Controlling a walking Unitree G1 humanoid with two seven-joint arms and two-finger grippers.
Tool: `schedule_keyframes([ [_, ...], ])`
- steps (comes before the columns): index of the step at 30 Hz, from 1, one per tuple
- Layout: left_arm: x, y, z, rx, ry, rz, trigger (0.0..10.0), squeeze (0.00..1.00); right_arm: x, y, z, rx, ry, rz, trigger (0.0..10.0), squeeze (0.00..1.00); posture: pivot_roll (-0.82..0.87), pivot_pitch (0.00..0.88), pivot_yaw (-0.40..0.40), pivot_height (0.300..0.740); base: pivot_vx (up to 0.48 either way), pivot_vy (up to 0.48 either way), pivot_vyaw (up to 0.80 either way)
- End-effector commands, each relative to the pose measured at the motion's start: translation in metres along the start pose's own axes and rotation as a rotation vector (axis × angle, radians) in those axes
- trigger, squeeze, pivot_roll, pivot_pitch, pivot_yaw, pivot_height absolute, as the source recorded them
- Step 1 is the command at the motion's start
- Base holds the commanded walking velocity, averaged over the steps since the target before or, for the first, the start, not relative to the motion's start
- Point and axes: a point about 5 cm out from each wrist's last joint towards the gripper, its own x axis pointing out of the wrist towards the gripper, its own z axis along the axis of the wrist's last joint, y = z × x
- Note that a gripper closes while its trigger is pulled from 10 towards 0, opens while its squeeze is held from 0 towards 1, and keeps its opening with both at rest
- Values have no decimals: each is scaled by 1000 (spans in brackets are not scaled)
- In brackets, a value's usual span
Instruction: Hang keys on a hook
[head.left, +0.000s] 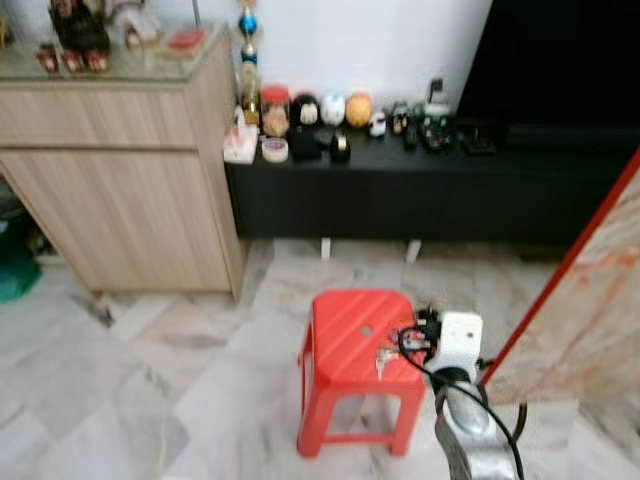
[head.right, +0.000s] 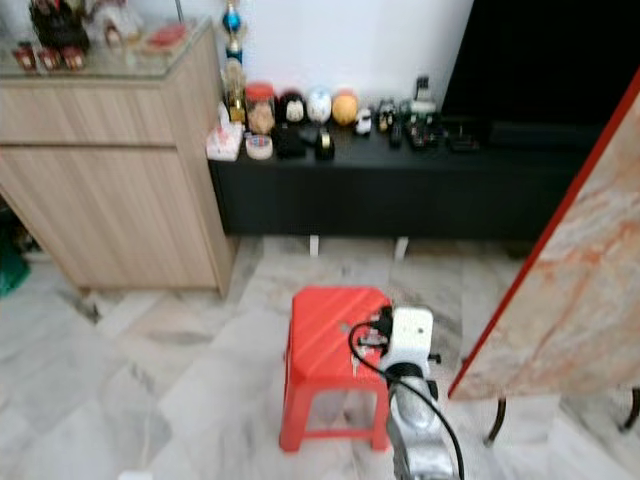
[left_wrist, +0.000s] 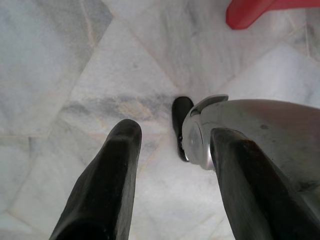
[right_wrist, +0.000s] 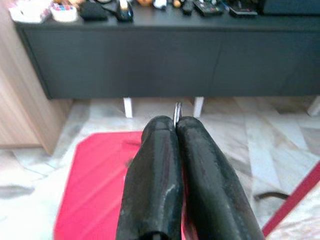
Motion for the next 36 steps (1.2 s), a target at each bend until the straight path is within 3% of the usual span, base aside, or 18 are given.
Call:
schedule_keyframes([
  [1,0,0,-3,15,19,1,10000,0,0,0,0,7,2,-5,10000,0,67,0,-72,740,0,-375,0],
  [36,-3,0,-12,31,49,3,10000,0,4,0,2,3,-7,-20,10000,0,65,0,-69,740,0,-454,0],
])
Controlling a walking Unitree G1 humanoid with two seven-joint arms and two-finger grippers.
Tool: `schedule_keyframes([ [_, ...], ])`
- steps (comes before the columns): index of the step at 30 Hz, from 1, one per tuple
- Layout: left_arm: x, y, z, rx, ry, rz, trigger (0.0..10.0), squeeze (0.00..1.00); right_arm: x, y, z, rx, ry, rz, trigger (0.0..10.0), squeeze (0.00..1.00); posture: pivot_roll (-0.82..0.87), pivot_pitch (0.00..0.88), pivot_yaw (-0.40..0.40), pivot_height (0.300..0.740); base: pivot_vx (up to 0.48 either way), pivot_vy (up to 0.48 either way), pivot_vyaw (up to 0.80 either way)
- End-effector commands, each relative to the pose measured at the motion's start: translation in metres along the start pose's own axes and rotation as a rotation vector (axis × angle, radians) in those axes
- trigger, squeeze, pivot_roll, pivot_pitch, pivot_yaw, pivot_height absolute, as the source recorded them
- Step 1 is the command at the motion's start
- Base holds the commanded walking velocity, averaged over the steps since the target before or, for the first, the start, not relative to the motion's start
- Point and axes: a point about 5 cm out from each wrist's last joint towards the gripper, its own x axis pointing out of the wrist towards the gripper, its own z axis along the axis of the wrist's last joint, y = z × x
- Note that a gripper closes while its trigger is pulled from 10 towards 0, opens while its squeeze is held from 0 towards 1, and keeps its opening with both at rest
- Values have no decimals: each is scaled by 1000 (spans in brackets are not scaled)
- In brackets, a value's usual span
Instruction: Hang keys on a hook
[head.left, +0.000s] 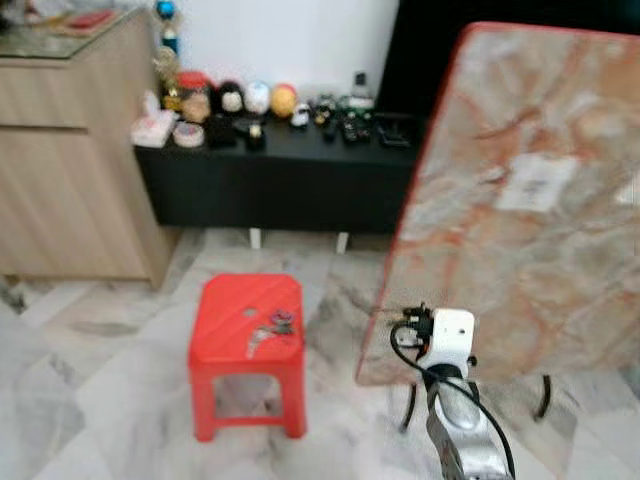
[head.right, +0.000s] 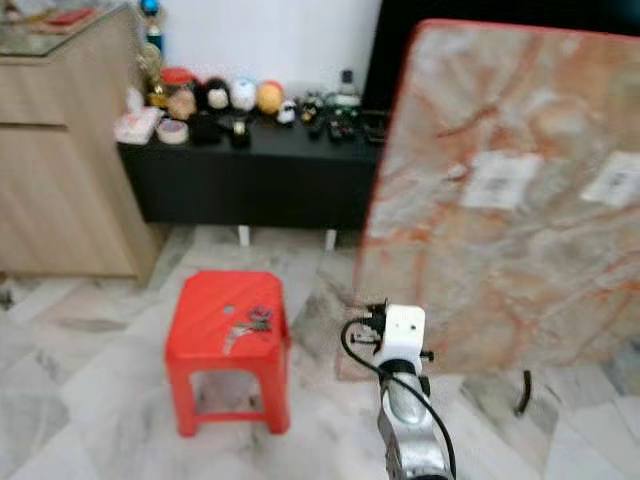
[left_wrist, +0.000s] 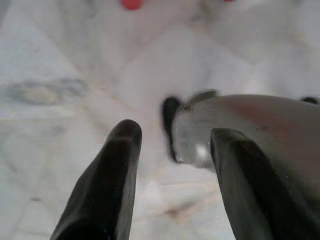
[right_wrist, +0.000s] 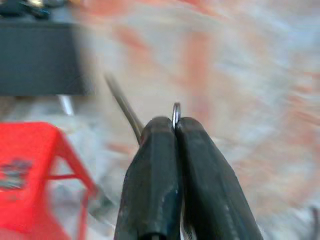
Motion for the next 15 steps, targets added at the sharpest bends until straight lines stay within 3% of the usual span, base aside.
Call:
schedule_keyframes([
  [1,-1,-4,-4,20,16,-15,10000,0,2,-1,3,6,-17,-10,10000,0,65,0,-69,740,0,-319,0],
  [15,-1,-4,-7,26,27,-16,10000,0,1,-1,2,4,-14,-7,10000,0,67,0,-67,740,0,0,0],
])
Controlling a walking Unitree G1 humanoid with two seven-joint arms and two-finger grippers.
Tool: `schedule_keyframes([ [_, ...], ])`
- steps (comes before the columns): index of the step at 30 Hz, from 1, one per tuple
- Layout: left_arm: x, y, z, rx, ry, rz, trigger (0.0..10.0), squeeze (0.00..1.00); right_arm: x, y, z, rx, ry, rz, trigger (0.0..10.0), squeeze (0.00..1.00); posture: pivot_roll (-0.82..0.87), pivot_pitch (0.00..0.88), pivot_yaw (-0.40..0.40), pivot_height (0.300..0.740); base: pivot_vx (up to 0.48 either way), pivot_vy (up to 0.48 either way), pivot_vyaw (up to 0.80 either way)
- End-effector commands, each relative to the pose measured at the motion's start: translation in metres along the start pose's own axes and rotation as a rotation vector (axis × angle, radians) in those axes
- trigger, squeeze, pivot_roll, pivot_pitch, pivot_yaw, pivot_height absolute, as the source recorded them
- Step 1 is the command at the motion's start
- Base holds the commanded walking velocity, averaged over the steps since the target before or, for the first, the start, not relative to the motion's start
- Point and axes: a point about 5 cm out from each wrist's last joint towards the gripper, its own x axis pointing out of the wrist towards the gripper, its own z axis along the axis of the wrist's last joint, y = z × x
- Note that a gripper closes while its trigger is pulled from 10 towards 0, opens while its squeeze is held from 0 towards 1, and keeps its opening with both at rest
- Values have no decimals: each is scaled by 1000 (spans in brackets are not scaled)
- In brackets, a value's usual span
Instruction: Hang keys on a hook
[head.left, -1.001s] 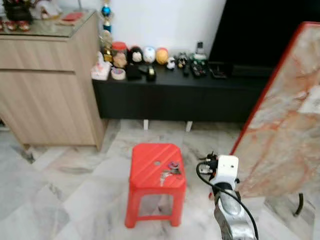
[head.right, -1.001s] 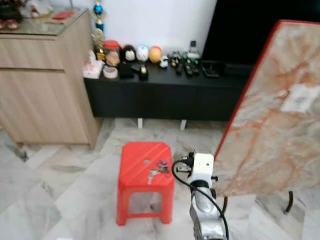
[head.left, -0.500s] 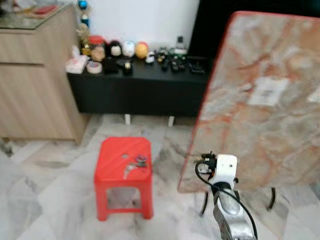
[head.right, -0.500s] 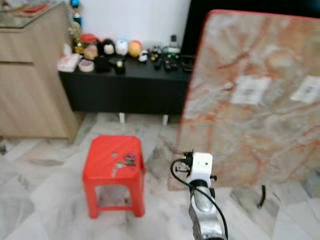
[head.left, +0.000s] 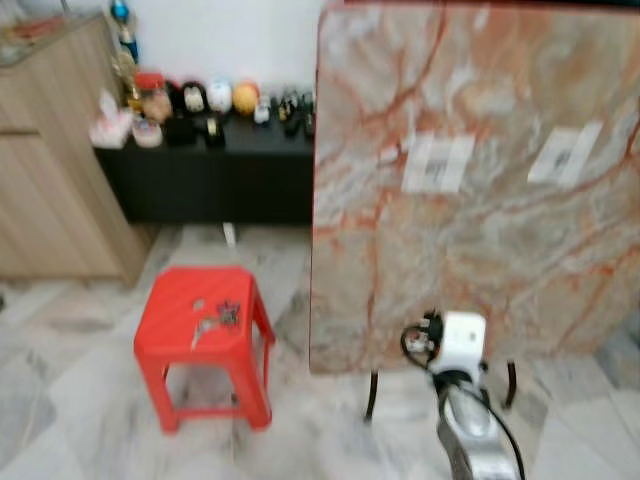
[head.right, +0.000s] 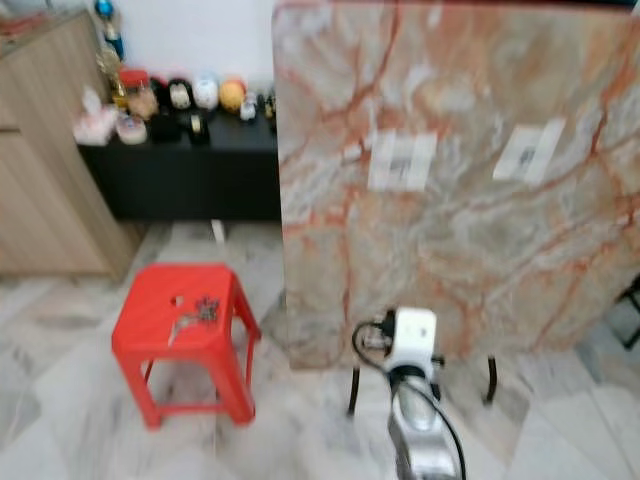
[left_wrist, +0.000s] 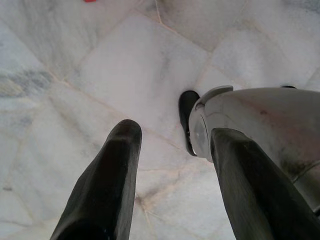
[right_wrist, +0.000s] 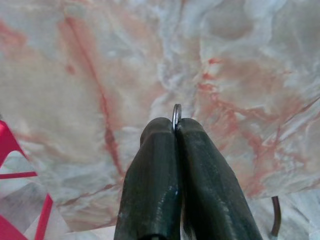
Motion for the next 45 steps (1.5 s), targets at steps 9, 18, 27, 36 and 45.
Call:
schedule_keyframes([
  [9,-1,0,-4,-9,11,-8,10000,0,3,5,5,4,-15,11,10000,0,72,0,-72,740,0,0,0],
  [18,-1,-1,-5,-10,20,-28,10000,0,3,2,4,0,-12,0,10000,0,73,0,-74,740,0,0,0],
  [27,-1,-1,-4,-39,16,-27,10000,0,4,2,5,1,-14,-5,10000,0,76,0,-77,740,0,0,0],
  [36,-1,-1,-4,-44,11,-28,10000,0,4,4,5,5,-12,-4,10000,0,80,0,-78,740,112,0,0],
  [45,-1,-1,-3,-45,10,-31,10000,0,4,4,5,6,-12,-7,10000,0,78,0,-76,740,305,0,0],
])
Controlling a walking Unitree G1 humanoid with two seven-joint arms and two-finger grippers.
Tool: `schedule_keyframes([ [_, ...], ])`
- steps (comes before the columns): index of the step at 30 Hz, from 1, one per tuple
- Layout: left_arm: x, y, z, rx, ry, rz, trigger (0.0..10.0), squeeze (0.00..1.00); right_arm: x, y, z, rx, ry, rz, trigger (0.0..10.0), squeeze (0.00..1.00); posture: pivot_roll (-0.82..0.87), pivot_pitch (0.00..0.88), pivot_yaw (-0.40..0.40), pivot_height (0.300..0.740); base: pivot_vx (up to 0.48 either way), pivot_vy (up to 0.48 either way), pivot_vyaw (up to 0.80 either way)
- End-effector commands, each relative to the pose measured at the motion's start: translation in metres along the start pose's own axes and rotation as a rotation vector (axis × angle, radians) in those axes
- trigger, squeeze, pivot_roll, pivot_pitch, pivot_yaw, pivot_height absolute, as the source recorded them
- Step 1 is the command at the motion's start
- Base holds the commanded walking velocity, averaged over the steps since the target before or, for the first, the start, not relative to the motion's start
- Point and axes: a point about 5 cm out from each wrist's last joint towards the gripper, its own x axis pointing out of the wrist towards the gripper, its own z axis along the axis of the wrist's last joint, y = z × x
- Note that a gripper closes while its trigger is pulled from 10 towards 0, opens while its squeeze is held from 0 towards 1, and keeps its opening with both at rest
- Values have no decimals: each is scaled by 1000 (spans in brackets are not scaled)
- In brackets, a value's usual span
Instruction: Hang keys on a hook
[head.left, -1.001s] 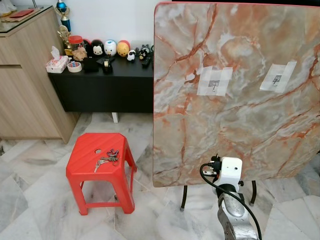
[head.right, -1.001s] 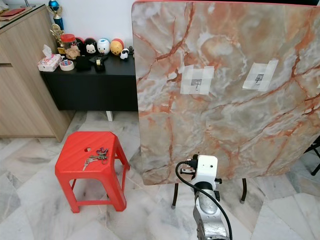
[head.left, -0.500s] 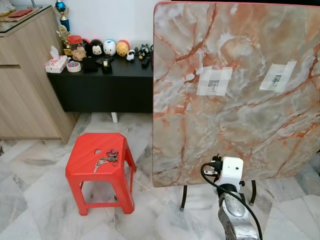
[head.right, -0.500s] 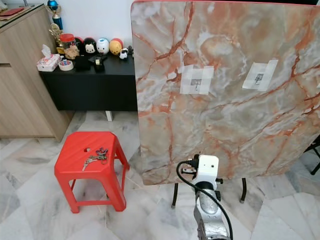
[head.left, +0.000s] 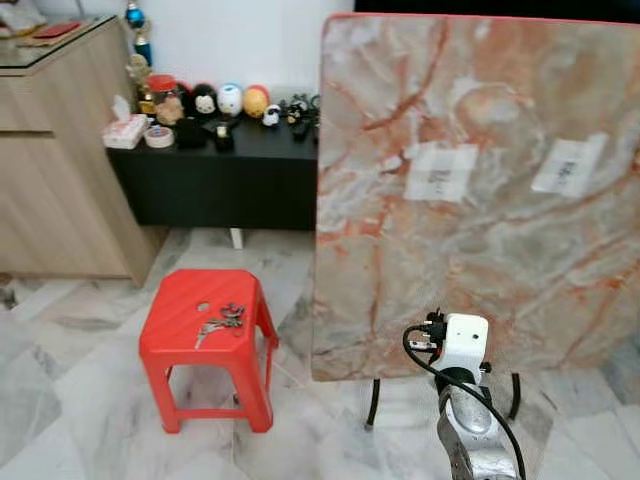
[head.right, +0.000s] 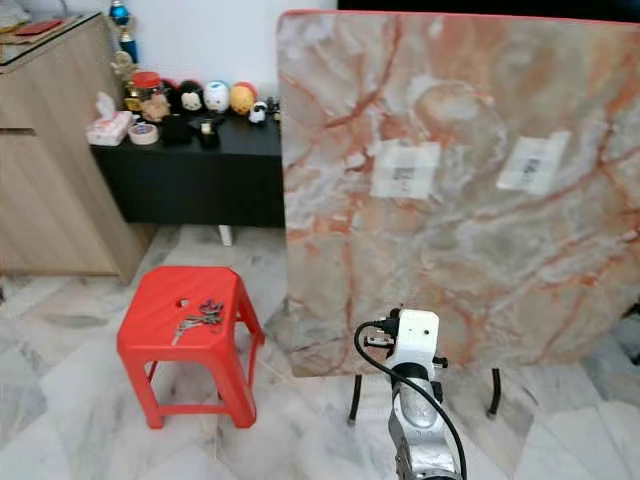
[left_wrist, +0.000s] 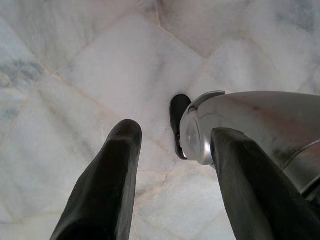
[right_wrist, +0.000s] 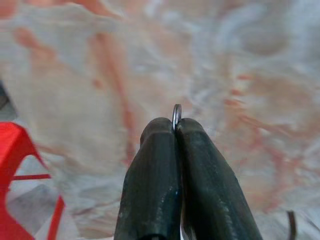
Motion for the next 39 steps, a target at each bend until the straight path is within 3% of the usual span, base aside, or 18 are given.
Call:
schedule_keyframes([
  [1,0,-2,-1,-6,9,-9,10000,0,3,1,5,0,-14,0,10000,0,78,0,-76,740,326,0,0],
  [10,0,-3,-1,-7,7,-9,10000,0,3,0,5,1,-16,-1,10000,0,77,0,-78,740,328,0,0],
  [25,0,-4,-3,4,11,-9,10000,0,4,-5,11,4,-51,-52,10000,0,78,0,-80,740,0,0,0],
  [29,0,-4,-3,4,12,-10,10000,0,5,-2,19,-101,-97,-17,10000,0,75,0,-80,740,0,0,0],
  [32,0,-4,-2,5,9,-11,10000,0,3,-4,39,-256,-232,-57,10000,0,75,0,-80,740,0,0,0],
  [39,0,-5,-2,6,5,-15,10000,0,5,-13,62,-349,-343,-165,10000,0,71,0,-79,740,0,0,0],
])
